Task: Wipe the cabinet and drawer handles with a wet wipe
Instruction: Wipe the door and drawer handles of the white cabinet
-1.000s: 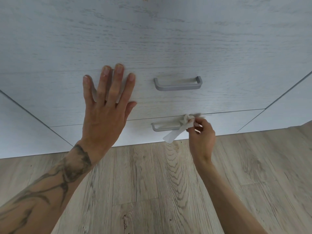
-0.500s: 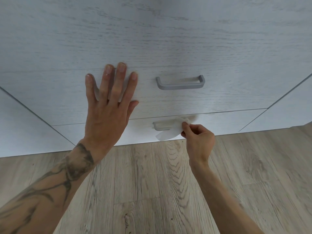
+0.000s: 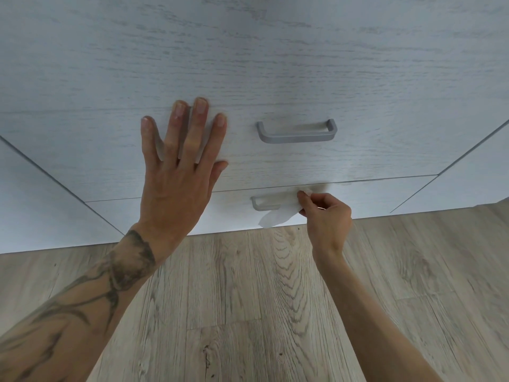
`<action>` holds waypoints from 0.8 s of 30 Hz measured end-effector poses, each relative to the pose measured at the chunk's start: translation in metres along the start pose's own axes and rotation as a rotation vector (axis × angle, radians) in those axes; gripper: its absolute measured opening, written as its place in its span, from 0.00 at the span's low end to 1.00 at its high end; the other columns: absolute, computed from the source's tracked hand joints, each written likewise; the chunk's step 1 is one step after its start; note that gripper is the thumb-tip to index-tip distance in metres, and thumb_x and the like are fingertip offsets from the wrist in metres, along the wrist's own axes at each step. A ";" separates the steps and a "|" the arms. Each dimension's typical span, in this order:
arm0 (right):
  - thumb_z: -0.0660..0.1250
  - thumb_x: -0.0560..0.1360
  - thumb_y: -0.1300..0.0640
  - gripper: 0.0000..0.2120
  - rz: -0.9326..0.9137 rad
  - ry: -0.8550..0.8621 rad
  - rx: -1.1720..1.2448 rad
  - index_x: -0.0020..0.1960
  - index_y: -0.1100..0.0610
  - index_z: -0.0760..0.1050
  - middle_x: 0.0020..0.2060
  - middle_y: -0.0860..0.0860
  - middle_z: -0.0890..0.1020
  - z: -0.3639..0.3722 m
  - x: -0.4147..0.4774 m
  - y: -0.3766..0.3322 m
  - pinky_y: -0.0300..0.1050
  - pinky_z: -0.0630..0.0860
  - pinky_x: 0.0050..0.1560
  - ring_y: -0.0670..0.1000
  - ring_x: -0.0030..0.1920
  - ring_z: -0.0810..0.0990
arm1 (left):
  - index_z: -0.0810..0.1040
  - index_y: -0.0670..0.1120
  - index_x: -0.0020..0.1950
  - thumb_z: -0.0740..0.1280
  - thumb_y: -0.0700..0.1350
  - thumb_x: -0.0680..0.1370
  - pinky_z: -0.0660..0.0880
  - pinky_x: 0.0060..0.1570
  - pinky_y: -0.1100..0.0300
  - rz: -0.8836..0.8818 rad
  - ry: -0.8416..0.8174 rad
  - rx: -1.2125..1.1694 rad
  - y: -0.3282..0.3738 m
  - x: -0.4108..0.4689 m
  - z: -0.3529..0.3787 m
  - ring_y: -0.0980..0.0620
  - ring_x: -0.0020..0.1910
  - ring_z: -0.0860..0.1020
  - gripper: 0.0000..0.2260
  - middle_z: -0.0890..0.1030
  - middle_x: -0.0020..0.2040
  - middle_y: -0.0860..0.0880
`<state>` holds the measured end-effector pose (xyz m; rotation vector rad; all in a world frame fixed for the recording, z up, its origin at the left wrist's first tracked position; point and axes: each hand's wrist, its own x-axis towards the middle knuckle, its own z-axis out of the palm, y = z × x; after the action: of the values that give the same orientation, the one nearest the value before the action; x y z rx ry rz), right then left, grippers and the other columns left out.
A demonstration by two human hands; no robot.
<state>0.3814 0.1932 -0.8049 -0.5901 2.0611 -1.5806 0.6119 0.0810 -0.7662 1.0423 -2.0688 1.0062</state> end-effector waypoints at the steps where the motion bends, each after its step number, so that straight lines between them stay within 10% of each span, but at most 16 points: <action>1: 0.77 0.76 0.54 0.08 -0.003 -0.003 0.005 0.39 0.54 0.84 0.32 0.50 0.86 0.000 -0.001 0.000 0.42 0.81 0.43 0.51 0.38 0.87 | 0.47 0.43 0.88 0.59 0.56 0.90 0.42 0.82 0.33 -0.005 -0.004 -0.005 0.000 0.001 -0.001 0.35 0.83 0.50 0.34 0.46 0.85 0.39; 12: 0.76 0.77 0.62 0.08 -0.444 -0.144 -0.162 0.47 0.49 0.84 0.43 0.42 0.82 0.009 -0.042 0.005 0.29 0.77 0.44 0.41 0.42 0.82 | 0.47 0.44 0.88 0.59 0.57 0.90 0.52 0.80 0.30 -0.016 -0.027 -0.006 0.000 0.003 -0.003 0.36 0.83 0.52 0.33 0.46 0.85 0.39; 24: 0.77 0.74 0.67 0.07 -0.830 -0.167 -0.538 0.49 0.58 0.86 0.49 0.53 0.82 0.055 -0.045 0.012 0.44 0.78 0.48 0.56 0.52 0.77 | 0.45 0.44 0.88 0.57 0.58 0.90 0.54 0.79 0.30 -0.014 -0.036 -0.004 0.000 0.002 -0.004 0.37 0.83 0.50 0.34 0.45 0.84 0.40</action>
<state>0.4497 0.1814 -0.8241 -1.8903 2.2342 -1.2347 0.6117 0.0838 -0.7622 1.0790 -2.0880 0.9830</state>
